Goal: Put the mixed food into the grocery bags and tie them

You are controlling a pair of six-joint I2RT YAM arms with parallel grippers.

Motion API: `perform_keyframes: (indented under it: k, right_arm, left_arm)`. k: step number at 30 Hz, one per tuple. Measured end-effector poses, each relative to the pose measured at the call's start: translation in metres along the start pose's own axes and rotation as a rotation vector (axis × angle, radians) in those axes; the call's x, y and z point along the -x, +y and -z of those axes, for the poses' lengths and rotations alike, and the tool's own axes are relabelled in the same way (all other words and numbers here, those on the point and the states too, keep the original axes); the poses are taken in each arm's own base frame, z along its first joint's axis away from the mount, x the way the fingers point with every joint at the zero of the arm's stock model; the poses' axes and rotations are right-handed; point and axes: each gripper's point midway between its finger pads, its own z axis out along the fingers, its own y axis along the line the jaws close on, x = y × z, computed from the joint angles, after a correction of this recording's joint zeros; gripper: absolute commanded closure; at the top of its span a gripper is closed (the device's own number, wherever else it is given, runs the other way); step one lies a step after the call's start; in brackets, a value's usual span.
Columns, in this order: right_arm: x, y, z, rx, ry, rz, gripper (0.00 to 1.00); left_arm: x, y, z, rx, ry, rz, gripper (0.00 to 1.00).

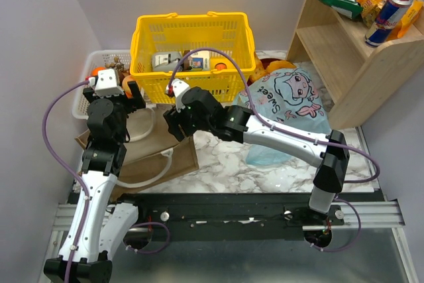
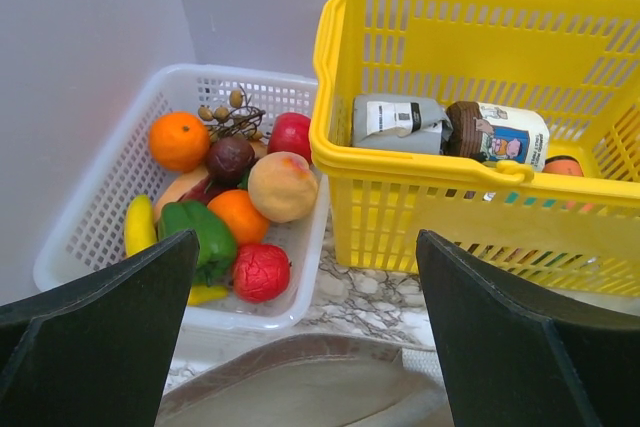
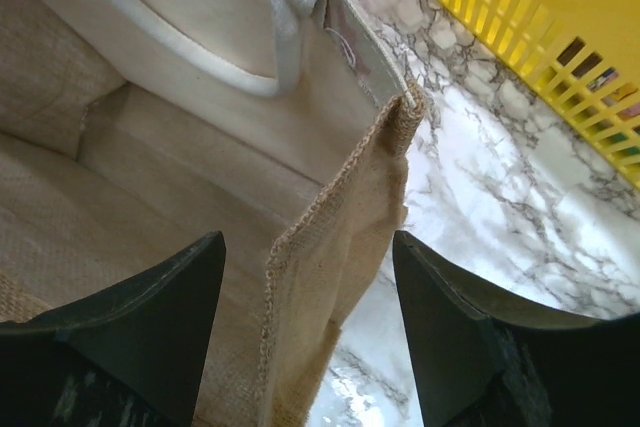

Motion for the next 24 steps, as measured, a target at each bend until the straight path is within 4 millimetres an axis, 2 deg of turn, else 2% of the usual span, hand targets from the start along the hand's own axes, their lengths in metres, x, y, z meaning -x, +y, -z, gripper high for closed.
perform_keyframes:
  k: [1,2,5,8,14,17,20,24]
  right_arm:
    - [-0.002,0.0,-0.001,-0.005,0.008,-0.003,0.4]
    - [-0.004,-0.001,-0.002,-0.012,0.013,-0.002,0.61]
    - [-0.008,-0.007,-0.004,-0.055,0.03,-0.005,0.87]
    - [-0.009,-0.018,-0.003,-0.117,0.033,-0.009,0.99]
    - [-0.016,-0.053,0.004,-0.285,0.05,-0.003,0.99]
    - [-0.029,-0.081,0.016,-0.372,0.078,-0.03,0.99]
    - [-0.047,-0.126,0.04,-0.485,0.111,-0.077,0.99]
    - [-0.075,-0.183,0.088,-0.654,0.149,-0.143,0.99]
  left_arm:
    - [0.0,0.0,0.0,0.0,0.0,0.001,0.01]
    - [0.0,0.0,0.0,0.0,0.001,0.002,0.01]
    - [-0.002,-0.001,-0.002,0.0,0.007,0.002,0.01]
    - [-0.004,-0.001,-0.004,-0.001,0.014,0.0,0.01]
    - [-0.006,-0.002,-0.005,-0.006,0.019,0.0,0.01]
    - [-0.005,-0.006,-0.005,-0.026,0.016,0.003,0.01]
    - [-0.002,-0.011,-0.005,-0.052,0.023,0.004,0.01]
    - [0.024,-0.022,-0.006,-0.103,-0.002,0.016,0.01]
